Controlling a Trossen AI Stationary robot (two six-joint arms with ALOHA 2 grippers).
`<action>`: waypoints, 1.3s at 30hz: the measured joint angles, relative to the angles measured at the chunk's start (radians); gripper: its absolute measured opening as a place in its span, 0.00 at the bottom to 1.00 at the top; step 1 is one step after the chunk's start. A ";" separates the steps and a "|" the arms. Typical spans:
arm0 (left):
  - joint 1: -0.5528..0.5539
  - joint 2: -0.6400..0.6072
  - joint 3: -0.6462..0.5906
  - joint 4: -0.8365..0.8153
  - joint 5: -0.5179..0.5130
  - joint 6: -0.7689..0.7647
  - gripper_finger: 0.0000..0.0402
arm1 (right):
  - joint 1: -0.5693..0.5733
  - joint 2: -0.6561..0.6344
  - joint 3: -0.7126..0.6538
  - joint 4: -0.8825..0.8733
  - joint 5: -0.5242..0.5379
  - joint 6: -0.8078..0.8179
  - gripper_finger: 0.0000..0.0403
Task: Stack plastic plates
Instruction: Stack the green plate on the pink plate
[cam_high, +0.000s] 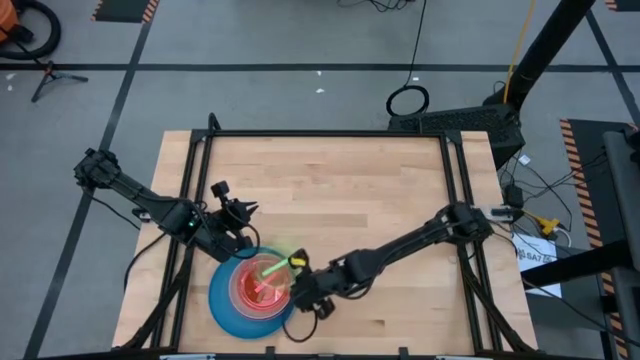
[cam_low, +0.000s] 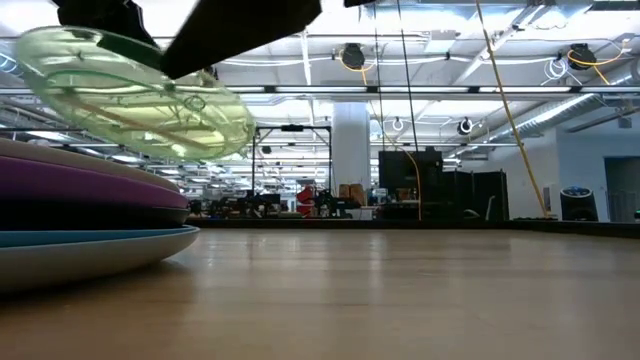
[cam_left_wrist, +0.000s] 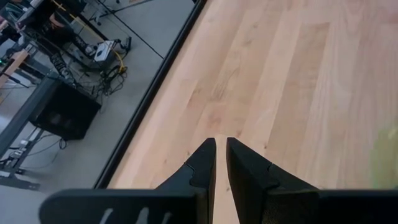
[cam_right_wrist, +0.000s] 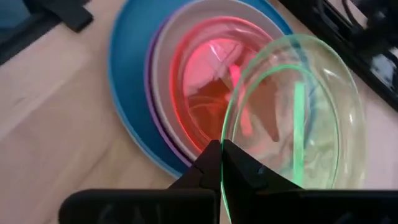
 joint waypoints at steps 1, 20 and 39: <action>0.000 0.000 0.000 0.000 0.001 -0.001 0.12 | 0.003 0.014 0.014 0.000 -0.012 -0.009 0.00; 0.000 0.000 0.000 0.000 0.003 -0.027 0.12 | 0.013 0.063 0.056 0.042 -0.071 -0.044 0.21; 0.000 0.000 0.000 -0.001 0.007 -0.027 0.12 | -0.052 0.045 0.021 -0.278 0.318 0.168 0.10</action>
